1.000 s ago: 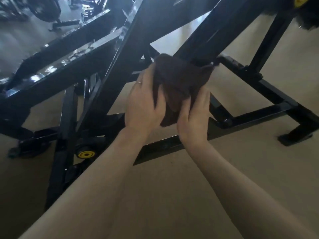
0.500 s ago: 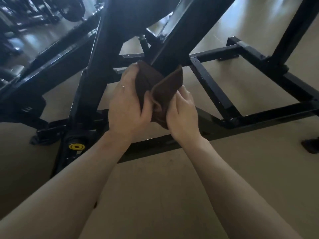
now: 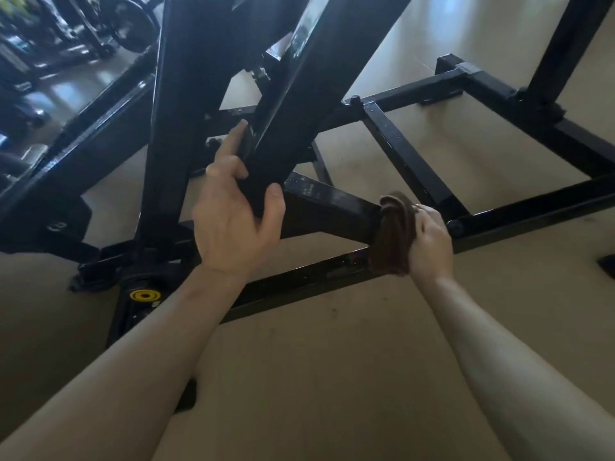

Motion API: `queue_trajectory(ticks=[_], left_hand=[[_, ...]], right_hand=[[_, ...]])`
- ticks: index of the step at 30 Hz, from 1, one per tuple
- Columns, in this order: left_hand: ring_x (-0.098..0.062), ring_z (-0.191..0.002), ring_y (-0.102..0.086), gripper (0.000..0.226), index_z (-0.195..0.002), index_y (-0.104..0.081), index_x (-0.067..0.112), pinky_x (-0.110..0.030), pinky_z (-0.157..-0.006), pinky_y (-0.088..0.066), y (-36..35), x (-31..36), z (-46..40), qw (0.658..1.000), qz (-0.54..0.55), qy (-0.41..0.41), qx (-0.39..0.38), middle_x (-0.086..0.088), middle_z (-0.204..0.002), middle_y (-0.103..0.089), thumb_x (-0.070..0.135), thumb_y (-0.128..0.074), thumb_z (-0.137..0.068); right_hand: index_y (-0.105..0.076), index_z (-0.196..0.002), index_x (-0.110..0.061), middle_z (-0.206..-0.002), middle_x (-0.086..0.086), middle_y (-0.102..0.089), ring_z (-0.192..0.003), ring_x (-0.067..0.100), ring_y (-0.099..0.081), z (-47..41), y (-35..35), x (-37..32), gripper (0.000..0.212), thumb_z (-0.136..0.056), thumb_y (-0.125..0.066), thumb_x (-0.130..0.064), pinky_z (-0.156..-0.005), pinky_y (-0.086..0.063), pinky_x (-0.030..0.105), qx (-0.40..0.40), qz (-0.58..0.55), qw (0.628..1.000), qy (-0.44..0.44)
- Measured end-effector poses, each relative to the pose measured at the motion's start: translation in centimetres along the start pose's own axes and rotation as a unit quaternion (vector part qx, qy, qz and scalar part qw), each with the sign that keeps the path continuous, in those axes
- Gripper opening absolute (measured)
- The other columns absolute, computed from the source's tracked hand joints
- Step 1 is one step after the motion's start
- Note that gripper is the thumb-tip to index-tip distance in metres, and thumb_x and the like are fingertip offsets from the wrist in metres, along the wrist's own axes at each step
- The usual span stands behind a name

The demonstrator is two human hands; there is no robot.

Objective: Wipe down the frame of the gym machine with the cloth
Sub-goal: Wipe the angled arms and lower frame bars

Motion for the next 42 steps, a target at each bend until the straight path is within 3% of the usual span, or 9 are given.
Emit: queue_trajectory(ticks=[2,9,15,20,24,28,34,38,42], left_hand=[[0.006,-0.124,-0.053,0.031,-0.109,-0.036,0.021,-0.022,-0.086,-0.053,0.1,-0.1,0.0,1.000,-0.002,-0.001,0.017,-0.012,-0.150,-0.051,0.030,-0.060,-0.093],[-0.028,-0.104,-0.067,0.039,-0.123,-0.041,0.015,-0.035,-0.075,-0.056,-0.4,0.3,0.4,0.997,-0.061,-0.022,0.043,-0.015,-0.131,-0.057,0.035,-0.060,-0.094],[-0.028,-0.114,-0.066,0.026,-0.109,-0.034,0.019,-0.045,-0.074,-0.056,-0.4,0.4,0.2,0.997,-0.051,-0.047,0.038,-0.015,-0.145,-0.055,0.029,-0.054,-0.096],[-0.024,-0.108,-0.065,0.026,-0.102,-0.034,0.023,-0.042,-0.073,-0.057,-0.3,0.6,0.0,0.997,-0.057,-0.021,0.045,-0.011,-0.143,-0.057,0.027,-0.057,-0.091],[-0.020,-0.102,-0.061,0.023,-0.101,-0.033,0.022,-0.028,-0.074,-0.049,-0.3,1.0,0.0,0.997,-0.052,-0.039,0.052,-0.014,-0.141,-0.059,0.025,-0.054,-0.094],[-0.020,-0.106,-0.062,0.019,-0.102,-0.033,0.022,-0.030,-0.075,-0.050,-0.4,1.0,0.0,0.997,-0.056,-0.033,0.052,-0.014,-0.142,-0.058,0.028,-0.050,-0.097],[-0.030,-0.102,-0.066,0.021,-0.106,-0.034,0.019,-0.045,-0.070,-0.056,-0.4,0.7,0.1,0.997,-0.048,-0.041,0.054,-0.018,-0.136,-0.060,0.028,-0.052,-0.097],[-0.031,-0.102,-0.068,0.021,-0.106,-0.034,0.020,-0.046,-0.070,-0.056,-0.5,0.4,0.1,0.997,-0.046,-0.029,0.050,-0.017,-0.138,-0.059,0.028,-0.051,-0.097],[-0.030,-0.103,-0.066,0.021,-0.107,-0.035,0.019,-0.035,-0.075,-0.054,-0.5,0.3,0.1,0.997,-0.056,-0.025,0.046,-0.019,-0.135,-0.061,0.029,-0.051,-0.097]], right_hand=[[-0.069,-0.108,-0.027,-0.134,-0.006,-0.058,-0.127,0.023,-0.050,1.2,-1.0,-3.4,0.036,-0.102,-0.037,-0.041,-0.111,-0.039,0.048,-0.009,-0.031,0.999,-0.011],[-0.060,-0.136,-0.036,-0.143,-0.018,-0.051,-0.135,0.012,-0.037,7.3,-5.7,-15.6,0.045,-0.105,-0.028,-0.044,-0.114,-0.034,0.044,-0.048,-0.017,0.988,0.146],[-0.063,-0.133,-0.030,-0.140,-0.012,-0.056,-0.130,0.013,-0.044,7.0,-6.0,-15.1,0.043,-0.108,-0.030,-0.039,-0.107,-0.042,0.046,-0.028,-0.023,0.979,0.199],[-0.055,-0.094,-0.068,-0.120,-0.018,-0.059,-0.112,0.017,-0.059,3.9,-5.0,-12.6,0.034,-0.107,-0.037,-0.042,-0.096,-0.052,0.050,-0.054,-0.074,0.990,0.110],[-0.058,-0.098,-0.057,-0.113,-0.025,-0.052,-0.113,0.007,-0.052,5.0,-5.9,-14.0,0.027,-0.103,-0.033,-0.052,-0.105,-0.045,0.049,-0.091,-0.142,0.985,0.019],[-0.050,-0.098,-0.076,-0.120,-0.034,-0.048,-0.132,0.018,-0.046,7.7,-6.4,-17.9,0.029,-0.099,-0.025,-0.060,-0.111,-0.040,0.052,-0.099,-0.156,0.976,0.111],[-0.068,-0.119,-0.024,-0.132,-0.005,-0.061,-0.125,0.020,-0.049,8.4,-6.5,-16.8,0.039,-0.106,-0.036,-0.043,-0.102,-0.043,0.049,0.031,-0.046,0.971,0.232],[-0.069,-0.118,-0.016,-0.131,0.001,-0.062,-0.121,0.022,-0.051,7.6,-6.5,-14.8,0.039,-0.107,-0.037,-0.037,-0.095,-0.046,0.049,0.055,-0.023,0.962,0.266],[-0.068,-0.114,-0.013,-0.130,0.005,-0.062,-0.115,0.027,-0.053,4.9,-4.6,-9.2,0.039,-0.107,-0.034,-0.031,-0.094,-0.047,0.050,0.076,-0.006,0.979,0.191]])
Point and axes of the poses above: each hand's wrist, its own z-axis away from the middle knuckle, its own y-axis out of the back of the hand, x = y × z, the point moved 7 cm from there along -z, towards the middle knuckle
